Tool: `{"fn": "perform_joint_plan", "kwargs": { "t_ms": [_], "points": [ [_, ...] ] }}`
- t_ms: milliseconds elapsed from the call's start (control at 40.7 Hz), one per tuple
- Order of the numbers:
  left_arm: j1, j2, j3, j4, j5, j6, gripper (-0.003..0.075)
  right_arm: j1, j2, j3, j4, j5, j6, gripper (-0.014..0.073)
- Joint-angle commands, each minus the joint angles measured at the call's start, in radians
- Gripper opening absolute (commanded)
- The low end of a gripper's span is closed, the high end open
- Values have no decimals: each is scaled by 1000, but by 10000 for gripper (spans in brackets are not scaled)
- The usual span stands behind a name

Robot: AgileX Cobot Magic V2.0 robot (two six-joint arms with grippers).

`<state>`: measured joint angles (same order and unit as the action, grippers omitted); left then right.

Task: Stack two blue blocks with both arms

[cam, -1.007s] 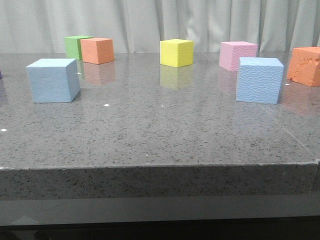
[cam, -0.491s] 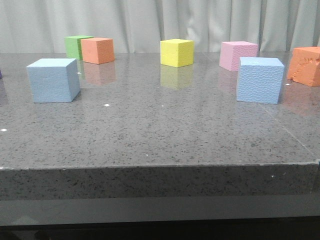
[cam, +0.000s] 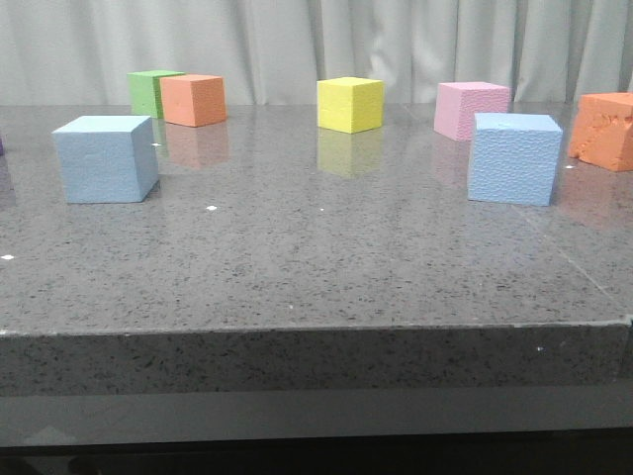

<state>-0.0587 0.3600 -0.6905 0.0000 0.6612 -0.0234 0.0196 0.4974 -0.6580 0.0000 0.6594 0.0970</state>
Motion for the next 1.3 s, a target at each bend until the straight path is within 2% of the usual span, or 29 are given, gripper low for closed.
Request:
{"fn": "perform_joint_plan", "kwargs": {
  "t_ms": [0,49,98,123,197,860,983,1106,1278],
  "points": [
    [-5,16,-24,0,-85,-7,195,-6,12,-23,-9,-106,-6,307],
    [-5,16,-24,0,-92,-7,309,-6,12,-23,-12,-117,-6,428],
    [-5,16,-24,0,-109,-7,432,-6,12,-23,-12,-122,-6,511],
    [-5,16,-24,0,-120,-7,487,-6,12,-23,-12,-122,-6,533],
    [-5,16,-24,0,-142,-7,564,-6,12,-23,-12,-122,-6,564],
    [-5,16,-24,0,-144,-7,566,-6,16,-41,0,-144,-6,568],
    [-5,16,-24,0,-144,-7,566,-6,55,-109,12,-71,-6,598],
    [-5,16,-24,0,-144,-7,566,-6,141,-218,37,80,-25,597],
    [-5,16,-24,0,-144,-7,566,12,287,-356,167,230,-184,597]
  ]
}}
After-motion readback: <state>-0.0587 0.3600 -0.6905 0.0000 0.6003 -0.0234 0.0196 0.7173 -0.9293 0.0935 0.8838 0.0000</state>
